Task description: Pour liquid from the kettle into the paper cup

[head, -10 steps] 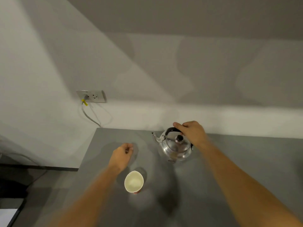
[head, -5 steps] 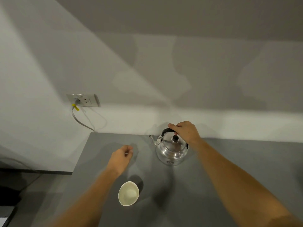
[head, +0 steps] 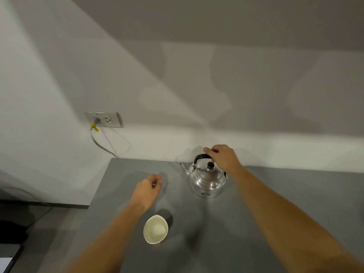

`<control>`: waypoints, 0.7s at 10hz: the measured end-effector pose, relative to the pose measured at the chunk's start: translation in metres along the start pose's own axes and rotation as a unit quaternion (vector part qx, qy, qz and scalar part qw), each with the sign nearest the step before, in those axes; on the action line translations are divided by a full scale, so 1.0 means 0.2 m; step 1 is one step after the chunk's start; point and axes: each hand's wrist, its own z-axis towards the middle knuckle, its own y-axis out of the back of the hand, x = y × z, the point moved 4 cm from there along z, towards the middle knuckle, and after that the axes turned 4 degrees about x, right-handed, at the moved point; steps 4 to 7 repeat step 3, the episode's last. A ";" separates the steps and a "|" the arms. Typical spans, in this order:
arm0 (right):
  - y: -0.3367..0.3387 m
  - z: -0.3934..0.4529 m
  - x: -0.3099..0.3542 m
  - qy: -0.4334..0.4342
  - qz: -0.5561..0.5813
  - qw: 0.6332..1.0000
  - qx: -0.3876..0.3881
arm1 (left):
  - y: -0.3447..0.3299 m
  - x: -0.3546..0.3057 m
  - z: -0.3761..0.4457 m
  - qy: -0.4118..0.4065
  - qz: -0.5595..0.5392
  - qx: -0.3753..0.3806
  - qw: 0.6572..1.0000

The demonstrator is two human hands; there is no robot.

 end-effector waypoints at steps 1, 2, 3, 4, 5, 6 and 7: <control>0.03 -0.03 0.03 0.025 -0.058 0.998 -0.017 | 0.02 -0.04 -0.03 -0.013 0.000 -0.005 1.000; 0.07 -0.11 0.10 0.047 -0.142 0.987 -0.057 | 0.07 -0.09 -0.08 -0.032 0.001 -0.011 0.999; 0.09 -0.21 0.21 0.065 -0.161 0.983 -0.066 | 0.14 -0.19 -0.16 -0.063 0.006 -0.033 0.997; 0.09 -0.21 0.21 0.065 -0.161 0.983 -0.066 | 0.14 -0.19 -0.16 -0.063 0.006 -0.033 0.997; 0.09 -0.21 0.21 0.065 -0.161 0.983 -0.066 | 0.14 -0.19 -0.16 -0.063 0.006 -0.033 0.997; 0.09 -0.21 0.21 0.065 -0.161 0.983 -0.066 | 0.14 -0.19 -0.16 -0.063 0.006 -0.033 0.997; 0.09 -0.21 0.21 0.065 -0.161 0.983 -0.066 | 0.14 -0.19 -0.16 -0.063 0.006 -0.033 0.997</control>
